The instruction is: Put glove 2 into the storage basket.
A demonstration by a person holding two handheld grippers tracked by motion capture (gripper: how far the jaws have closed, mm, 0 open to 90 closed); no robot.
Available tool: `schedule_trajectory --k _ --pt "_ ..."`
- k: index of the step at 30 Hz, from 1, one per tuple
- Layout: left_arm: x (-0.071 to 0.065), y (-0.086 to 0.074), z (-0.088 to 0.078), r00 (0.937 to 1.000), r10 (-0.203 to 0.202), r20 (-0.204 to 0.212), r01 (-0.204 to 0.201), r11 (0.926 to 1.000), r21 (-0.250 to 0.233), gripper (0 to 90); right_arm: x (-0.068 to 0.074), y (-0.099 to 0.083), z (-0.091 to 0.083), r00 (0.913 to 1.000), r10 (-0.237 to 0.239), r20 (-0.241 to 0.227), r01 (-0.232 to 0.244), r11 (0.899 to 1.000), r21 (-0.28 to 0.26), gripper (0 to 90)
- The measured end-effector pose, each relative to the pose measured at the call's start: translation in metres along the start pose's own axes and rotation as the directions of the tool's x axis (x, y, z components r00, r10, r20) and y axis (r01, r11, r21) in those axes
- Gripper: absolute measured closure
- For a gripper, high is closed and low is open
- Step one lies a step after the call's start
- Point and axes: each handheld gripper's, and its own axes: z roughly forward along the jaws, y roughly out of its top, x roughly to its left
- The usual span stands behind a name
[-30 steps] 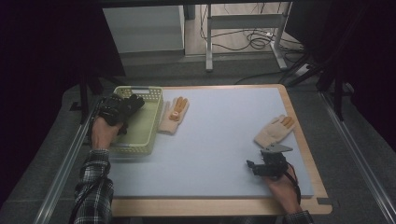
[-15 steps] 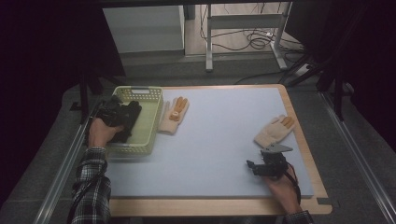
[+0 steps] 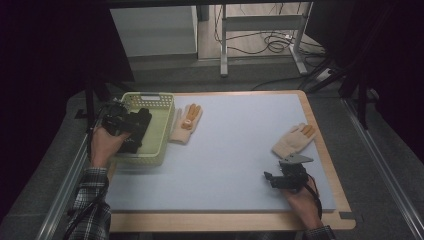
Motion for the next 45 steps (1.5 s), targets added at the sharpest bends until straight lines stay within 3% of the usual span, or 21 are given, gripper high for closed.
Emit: schedule_trajectory --k 3,6,7,8,9,12,13,14,15,16,17,18,19,20,24,29,30,32,35,41,45 --pt "-0.011 -0.002 -0.004 0.9991 0.033 0.026 -0.033 0.9989 -0.033 1.8 0.000 0.000 0.000 1.0000 0.000 0.000 0.000 1.000 0.000 24.5" --pt "-0.030 -0.005 -0.009 0.9948 0.084 0.057 -0.078 0.9928 -0.091 1.3 0.000 0.000 0.000 1.0000 0.000 0.000 0.000 1.000 0.000 24.5" --pt "-0.030 -0.005 -0.009 0.9948 0.084 0.057 -0.078 0.9928 -0.091 1.3 0.000 0.000 0.000 1.0000 0.000 0.000 0.000 1.000 0.000 24.5" --pt "-0.042 -0.008 -0.012 0.9912 0.106 0.080 -0.096 0.9885 -0.117 1.1 0.000 0.000 0.000 1.0000 0.000 0.000 0.000 1.000 0.001 24.6" --pt "-0.042 -0.008 -0.012 0.9912 0.106 0.080 -0.096 0.9885 -0.117 1.1 0.000 0.000 0.000 1.0000 0.000 0.000 0.000 1.000 0.001 24.5" --pt "-0.070 -0.014 -0.016 0.9783 0.170 0.118 -0.149 0.9747 -0.166 1.0 0.000 0.000 0.000 1.0000 -0.001 0.000 0.001 1.000 0.003 24.5" --pt "-0.070 -0.014 -0.016 0.9783 0.170 0.118 -0.149 0.9747 -0.166 1.0 0.000 0.000 0.000 1.0000 0.000 0.000 0.000 1.000 0.003 24.5" --pt "-0.083 -0.018 -0.016 0.9715 0.201 0.126 -0.176 0.9667 -0.186 0.9 0.000 0.000 0.000 1.0000 0.000 0.000 0.000 1.000 0.003 24.5" --pt "-0.083 -0.018 -0.016 0.9715 0.201 0.126 -0.176 0.9667 -0.186 0.9 0.000 0.000 0.000 1.0000 -0.001 0.000 0.001 1.000 0.002 24.5" --pt "-0.097 -0.022 -0.017 0.9617 0.234 0.142 -0.203 0.9570 -0.207 0.9 0.000 0.000 0.000 1.0000 -0.001 0.000 0.001 1.000 0.002 24.5" --pt "-0.097 -0.022 -0.017 0.9617 0.234 0.142 -0.203 0.9570 -0.207 0.9 0.000 0.000 0.000 1.0000 -0.001 0.000 0.001 1.000 0.002 24.5" --pt "-0.111 -0.026 -0.016 0.9510 0.268 0.154 -0.231 0.9472 -0.222 0.9 0.000 0.000 0.000 1.0000 0.000 0.000 0.000 1.000 0.003 24.5" --pt "-0.117 -0.029 -0.015 0.9459 0.283 0.158 -0.244 0.9427 -0.228 0.8 0.000 0.000 0.000 1.0000 0.000 0.000 0.000 1.000 0.003 24.5" --pt "-0.117 -0.029 -0.015 0.9459 0.283 0.158 -0.244 0.9427 -0.228 0.8 0.000 0.000 0.000 1.0000 -0.001 0.000 0.001 1.000 0.003 24.5" --pt "-0.144 -0.042 -0.009 0.9260 0.334 0.175 -0.285 0.9237 -0.256 0.8 0.000 0.000 0.000 1.0000 0.001 -0.001 -0.001 1.000 0.002 24.5" --pt "-0.168 -0.064 0.003 0.9090 0.368 0.196 -0.311 0.9112 -0.271 0.8 0.000 0.000 0.000 1.0000 0.002 -0.001 -0.002 1.000 0.002 24.5" --pt "-0.168 -0.064 0.003 0.9090 0.368 0.196 -0.311 0.9112 -0.271 0.8 0.000 0.000 0.000 1.0000 0.002 -0.001 -0.002 1.000 0.002 24.5" --pt "-0.177 -0.078 0.012 0.9034 0.379 0.200 -0.323 0.9087 -0.264 0.9 0.000 0.000 0.000 1.0000 0.002 -0.001 -0.002 1.000 0.002 24.6" --pt "-0.181 -0.089 0.021 0.9022 0.383 0.199 -0.331 0.9101 -0.249 0.8 0.000 0.000 0.000 1.0000 0.001 -0.001 -0.001 1.000 0.002 24.5" --pt "-0.180 -0.108 0.040 0.9114 0.375 0.171 -0.341 0.9193 -0.196 0.8 0.000 0.000 0.000 1.0000 0.002 -0.001 -0.002 1.000 0.002 24.5" --pt "-0.178 -0.112 0.044 0.9146 0.382 0.132 -0.360 0.9182 -0.164 0.8 0.000 0.000 0.000 1.0000 0.001 -0.001 -0.001 1.000 0.002 24.5"
